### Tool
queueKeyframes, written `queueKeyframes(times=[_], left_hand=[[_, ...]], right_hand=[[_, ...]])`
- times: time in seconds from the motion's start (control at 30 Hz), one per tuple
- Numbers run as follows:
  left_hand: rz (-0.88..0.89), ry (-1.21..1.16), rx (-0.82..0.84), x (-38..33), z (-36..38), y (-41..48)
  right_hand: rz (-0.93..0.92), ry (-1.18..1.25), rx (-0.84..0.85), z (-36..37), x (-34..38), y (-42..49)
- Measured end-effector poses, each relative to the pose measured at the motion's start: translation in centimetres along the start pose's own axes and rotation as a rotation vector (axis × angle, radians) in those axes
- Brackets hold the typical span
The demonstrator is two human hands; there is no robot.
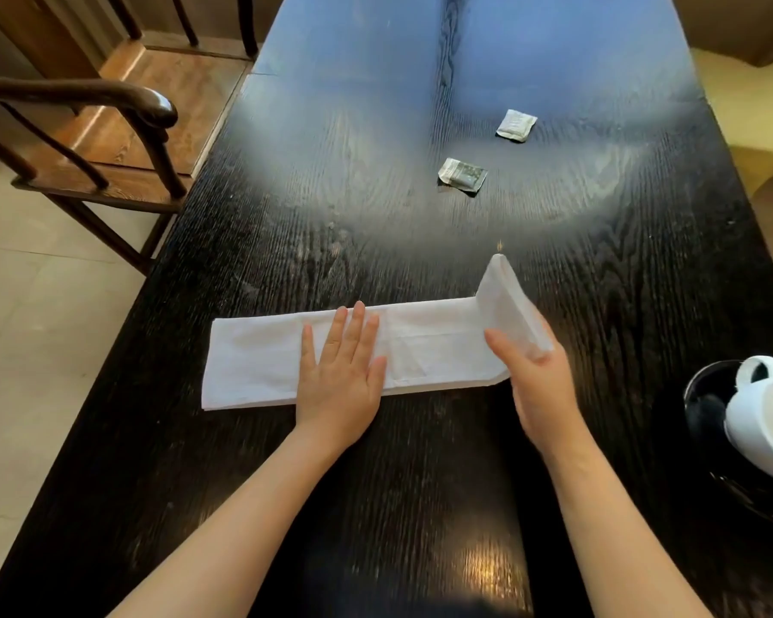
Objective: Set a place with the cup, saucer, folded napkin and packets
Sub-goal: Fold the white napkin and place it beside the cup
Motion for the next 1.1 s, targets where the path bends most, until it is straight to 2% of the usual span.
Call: queueKeyframes(times=[0.07, 0.23, 0.37, 0.5, 0.6, 0.73, 0.87, 0.9, 1.0, 1.1], left_hand=[[-0.001, 0.003, -0.01, -0.1, -0.1, 0.0], [-0.005, -0.042, -0.015, 0.0, -0.1, 0.1], [0.0, -0.07, -0.017, 0.0, -0.2, 0.1], [-0.015, -0.062, -0.012, 0.3, -0.4, 0.0], [-0.002, -0.138, -0.017, 0.5, -0.8, -0.2], [0.05, -0.323, -0.032, -0.5, -1.7, -0.3], [0.093, -0.338, -0.054, -2.8, -2.4, -0.1], [0.103, -0.317, -0.052, -3.4, -2.3, -0.1], [0.102, -0.178, -0.035, -4.2, -1.4, -0.4], [0.066, -0.061, -0.048, -4.1, -0.8, -0.7]], right_hand=[[-0.105, -0.274, -0.008, 1.8, 0.2, -0.3], [-0.265, -0.927, 0.238, 7.0, -2.0, -1.1], [-0.254, -1.178, 0.325, 8.1, -3.7, -1.3], [-0.159, -1.431, 0.415, 8.2, -5.9, -1.4], [-0.107, -1.442, 0.418, 8.2, -6.3, -1.2], [-0.096, -1.313, 0.411, 8.5, -5.7, -0.8], [-0.072, -0.948, 0.368, 7.6, -3.8, 0.4], [-0.117, -0.968, 0.355, 7.2, -3.1, 0.9], [-0.263, -1.395, 0.425, 6.8, -3.4, 2.0], [-0.217, -1.544, 0.491, 6.2, -4.9, 2.7]])
Point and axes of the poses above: each hand's wrist, its own y-axis towards the middle knuckle, its own z-axis out of the palm, x = y × z, the point moved 8 cm from there along y, towards the middle knuckle, and after that the axes turned 7 degrees about y, right-handed, at the moved point
